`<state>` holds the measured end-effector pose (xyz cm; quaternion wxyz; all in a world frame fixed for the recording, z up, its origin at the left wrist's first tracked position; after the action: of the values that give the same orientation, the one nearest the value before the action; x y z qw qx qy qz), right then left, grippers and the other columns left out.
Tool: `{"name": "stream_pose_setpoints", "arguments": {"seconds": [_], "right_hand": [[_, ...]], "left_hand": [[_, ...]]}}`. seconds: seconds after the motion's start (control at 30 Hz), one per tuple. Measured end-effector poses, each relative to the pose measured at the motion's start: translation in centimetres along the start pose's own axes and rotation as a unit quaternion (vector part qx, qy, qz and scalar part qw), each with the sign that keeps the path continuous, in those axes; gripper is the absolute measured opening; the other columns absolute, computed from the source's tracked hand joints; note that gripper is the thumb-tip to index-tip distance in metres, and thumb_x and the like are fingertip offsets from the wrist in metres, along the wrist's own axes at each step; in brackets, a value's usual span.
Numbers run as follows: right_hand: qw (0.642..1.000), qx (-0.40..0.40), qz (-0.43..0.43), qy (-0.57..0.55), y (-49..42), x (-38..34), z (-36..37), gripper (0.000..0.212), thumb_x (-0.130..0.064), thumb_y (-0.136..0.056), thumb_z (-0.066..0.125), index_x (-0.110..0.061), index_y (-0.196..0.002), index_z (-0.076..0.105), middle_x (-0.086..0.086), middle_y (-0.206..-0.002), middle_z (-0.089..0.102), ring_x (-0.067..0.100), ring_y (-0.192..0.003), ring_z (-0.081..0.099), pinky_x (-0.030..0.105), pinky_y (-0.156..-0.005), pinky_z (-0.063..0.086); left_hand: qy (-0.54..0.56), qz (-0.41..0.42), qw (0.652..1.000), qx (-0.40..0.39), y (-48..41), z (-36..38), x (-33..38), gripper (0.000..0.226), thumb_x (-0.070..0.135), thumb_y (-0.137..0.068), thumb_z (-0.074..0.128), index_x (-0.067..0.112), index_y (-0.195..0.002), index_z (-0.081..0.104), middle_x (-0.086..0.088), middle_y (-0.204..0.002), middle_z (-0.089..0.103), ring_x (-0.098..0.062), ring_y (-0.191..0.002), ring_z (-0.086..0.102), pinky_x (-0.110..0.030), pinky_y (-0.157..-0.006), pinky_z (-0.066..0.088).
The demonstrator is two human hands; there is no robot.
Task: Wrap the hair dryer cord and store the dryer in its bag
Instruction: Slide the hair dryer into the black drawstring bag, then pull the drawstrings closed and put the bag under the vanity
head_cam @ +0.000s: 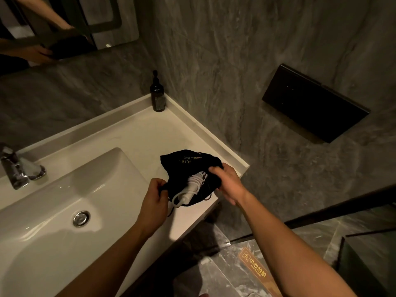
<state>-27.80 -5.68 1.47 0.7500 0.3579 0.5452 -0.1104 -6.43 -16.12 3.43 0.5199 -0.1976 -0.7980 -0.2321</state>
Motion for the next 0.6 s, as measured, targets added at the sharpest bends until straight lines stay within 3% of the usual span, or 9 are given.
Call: {"name": "stream_pose_setpoints", "arguments": {"seconds": [0.07, 0.13, 0.27, 0.33, 0.4, 0.6], "right_hand": [[0.998, -0.006, -0.021, 0.065, -0.1, -0.9, -0.2, 0.029, -0.011, -0.094, 0.074, 0.001, -0.119, 0.068, 0.006, -0.098, 0.082, 0.018, -0.088, 0.080, 0.022, -0.070, 0.062], [0.990, 0.014, -0.045, 0.134, -0.1, -2.1, -0.8, 0.036, -0.016, -0.087, 0.082, -0.003, -0.119, 0.072, 0.009, -0.105, 0.082, 0.025, -0.099, 0.079, 0.025, -0.077, 0.062], [0.978, 0.009, -0.078, 0.193, 0.0, -5.4, -1.2, 0.027, -0.009, -0.091, 0.077, -0.003, -0.115, 0.067, 0.015, -0.104, 0.077, 0.016, -0.083, 0.077, 0.030, -0.068, 0.064], [0.968, -0.004, -0.092, 0.235, 0.5, -7.7, -1.0, 0.014, -0.002, -0.096, 0.067, -0.008, -0.108, 0.064, 0.010, -0.093, 0.072, 0.007, -0.071, 0.073, 0.025, -0.060, 0.062], [0.956, -0.008, -0.100, 0.276, 1.0, -9.7, -0.9, 0.018, 0.004, -0.098, 0.057, -0.012, -0.099, 0.064, 0.004, -0.084, 0.068, 0.003, -0.066, 0.070, 0.020, -0.058, 0.059], [0.975, -0.024, -0.050, 0.215, 2.4, -12.2, -1.2, 0.025, 0.005, -0.102, 0.041, -0.002, -0.103, 0.065, 0.013, -0.090, 0.069, 0.017, -0.074, 0.072, 0.031, -0.067, 0.066]], "left_hand": [[0.018, 0.007, 1.000, 0.005, -0.3, -0.6, 0.8, 0.011, 0.005, -0.101, 0.040, 0.012, -0.103, 0.048, -0.006, -0.086, 0.058, -0.013, -0.067, 0.051, -0.027, -0.061, 0.042], [0.041, 0.012, 0.999, 0.013, -0.8, -1.2, 1.8, 0.011, 0.006, -0.102, 0.041, 0.014, -0.101, 0.049, -0.005, -0.086, 0.059, -0.012, -0.068, 0.051, -0.027, -0.062, 0.042], [0.100, 0.027, 0.994, 0.020, -2.3, -2.5, 4.0, 0.012, 0.009, -0.102, 0.042, 0.016, -0.102, 0.052, -0.002, -0.082, 0.057, -0.012, -0.067, 0.048, -0.029, -0.062, 0.040], [0.115, 0.042, 0.992, 0.017, -3.1, -3.1, 5.5, 0.015, 0.010, -0.102, 0.042, 0.018, -0.102, 0.054, 0.000, -0.082, 0.057, -0.010, -0.066, 0.047, -0.027, -0.061, 0.040], [0.126, 0.063, 0.990, 0.014, -4.0, -3.6, 7.3, 0.017, 0.011, -0.102, 0.042, 0.020, -0.101, 0.056, 0.001, -0.084, 0.059, -0.008, -0.067, 0.048, -0.025, -0.061, 0.040], [0.133, 0.095, 0.987, 0.005, -5.6, -4.3, 10.7, 0.019, 0.014, -0.100, 0.044, 0.022, -0.101, 0.061, -0.002, -0.095, 0.066, -0.011, -0.076, 0.055, -0.029, -0.067, 0.043]]}}
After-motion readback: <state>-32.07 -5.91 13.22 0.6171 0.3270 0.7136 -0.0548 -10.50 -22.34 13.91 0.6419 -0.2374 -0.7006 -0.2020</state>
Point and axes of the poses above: each hand's wrist, its own y-axis away from the middle knuckle, its own z-axis out of the palm, x = y × z, the point moved 10 cm from there along -y, towards the middle knuckle
